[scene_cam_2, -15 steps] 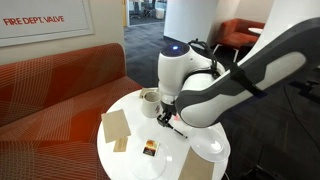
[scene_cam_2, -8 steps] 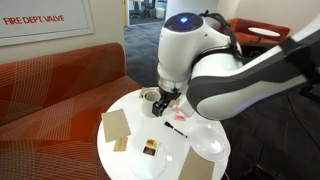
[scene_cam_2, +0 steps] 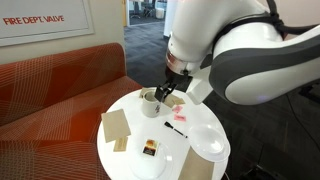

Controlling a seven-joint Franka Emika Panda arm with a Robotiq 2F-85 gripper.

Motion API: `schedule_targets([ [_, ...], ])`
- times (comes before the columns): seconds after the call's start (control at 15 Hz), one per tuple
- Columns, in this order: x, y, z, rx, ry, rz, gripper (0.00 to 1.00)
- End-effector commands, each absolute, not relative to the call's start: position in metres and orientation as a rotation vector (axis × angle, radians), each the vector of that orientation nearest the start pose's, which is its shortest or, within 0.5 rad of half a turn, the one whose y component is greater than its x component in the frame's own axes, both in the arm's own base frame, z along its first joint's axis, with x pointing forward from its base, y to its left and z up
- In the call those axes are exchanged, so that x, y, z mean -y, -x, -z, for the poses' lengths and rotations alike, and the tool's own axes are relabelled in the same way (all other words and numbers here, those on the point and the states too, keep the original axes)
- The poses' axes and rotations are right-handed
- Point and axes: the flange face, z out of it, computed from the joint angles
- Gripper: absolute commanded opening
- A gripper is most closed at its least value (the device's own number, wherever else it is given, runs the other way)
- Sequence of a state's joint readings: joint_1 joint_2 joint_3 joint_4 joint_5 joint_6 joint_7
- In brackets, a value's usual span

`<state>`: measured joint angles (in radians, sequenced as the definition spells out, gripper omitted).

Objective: Move the mug forward, put the marker in the mug then take it out and put it back on the table

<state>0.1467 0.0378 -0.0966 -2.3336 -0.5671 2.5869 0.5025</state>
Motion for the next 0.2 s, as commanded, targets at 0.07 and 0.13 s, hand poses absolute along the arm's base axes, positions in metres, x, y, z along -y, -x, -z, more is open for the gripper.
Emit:
schedule_targets([
  [0.07, -0.0366, -0.5262, -0.3427, -0.004, 3.380, 0.513, 1.00],
  [0.13, -0.0367, -0.5260, -0.3426, -0.010, 3.379, 0.513, 1.00],
])
